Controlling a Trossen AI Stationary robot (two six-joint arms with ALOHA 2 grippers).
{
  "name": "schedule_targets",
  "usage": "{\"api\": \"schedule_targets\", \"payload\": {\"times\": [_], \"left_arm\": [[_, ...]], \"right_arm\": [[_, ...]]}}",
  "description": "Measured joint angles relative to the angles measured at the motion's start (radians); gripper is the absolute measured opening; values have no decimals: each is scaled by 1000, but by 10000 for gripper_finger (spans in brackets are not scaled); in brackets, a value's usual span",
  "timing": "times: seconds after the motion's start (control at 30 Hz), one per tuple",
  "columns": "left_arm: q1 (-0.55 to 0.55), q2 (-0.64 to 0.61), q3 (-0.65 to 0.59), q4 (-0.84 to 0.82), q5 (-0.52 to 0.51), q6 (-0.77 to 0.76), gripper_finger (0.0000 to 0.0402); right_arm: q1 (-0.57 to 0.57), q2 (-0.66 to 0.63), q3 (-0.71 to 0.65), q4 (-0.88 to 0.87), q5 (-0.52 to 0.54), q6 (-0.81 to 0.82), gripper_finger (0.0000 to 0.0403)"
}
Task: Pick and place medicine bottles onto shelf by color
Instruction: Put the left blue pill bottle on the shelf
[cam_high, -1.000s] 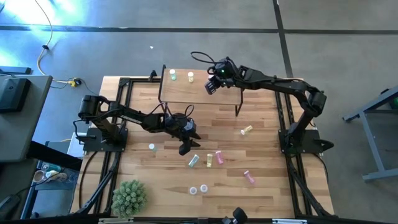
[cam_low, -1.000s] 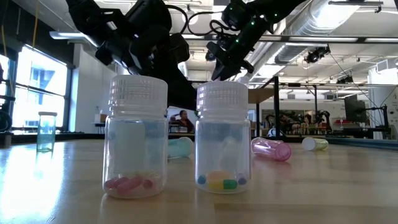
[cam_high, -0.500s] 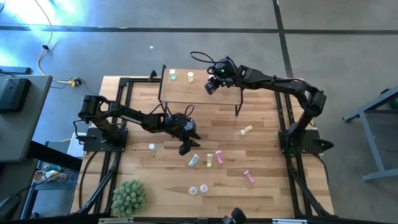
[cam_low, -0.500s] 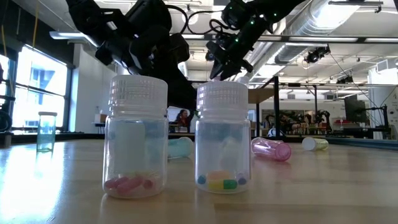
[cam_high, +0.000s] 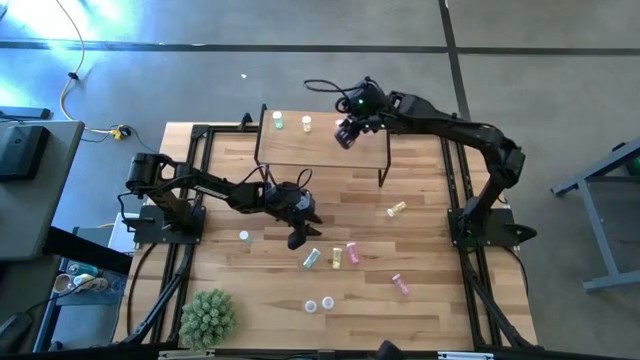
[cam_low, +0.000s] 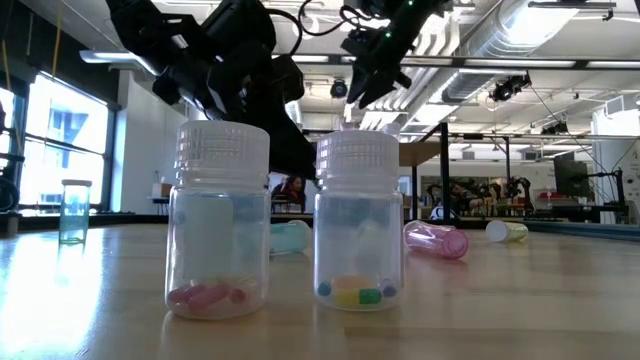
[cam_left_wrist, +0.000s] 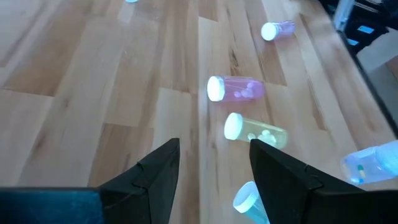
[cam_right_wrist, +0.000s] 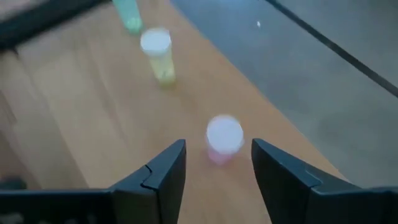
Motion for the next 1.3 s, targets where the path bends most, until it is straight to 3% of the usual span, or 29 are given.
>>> {"api": "schedule_targets", "payload": {"times": [0.27,0.5,0.83,1.07,1.3], "left_arm": [[0,0,0,-4,-97,-8,186],[-10,0,0,4,-107,-36,186],[-82,0,81,-146,-200,-35,186],[-171,0,181,-373,-431,-35,186],[-270,-47,231,-522,-593,-86,186]], "right_arm": [[76,-58,13,-174,10,-84,174],[168,-219,-178,-179,17,-67,174],[368,-500,-582,54,18,91,174],[487,-596,-798,294,18,165,174],[553,-599,-908,481,19,171,174]]}}
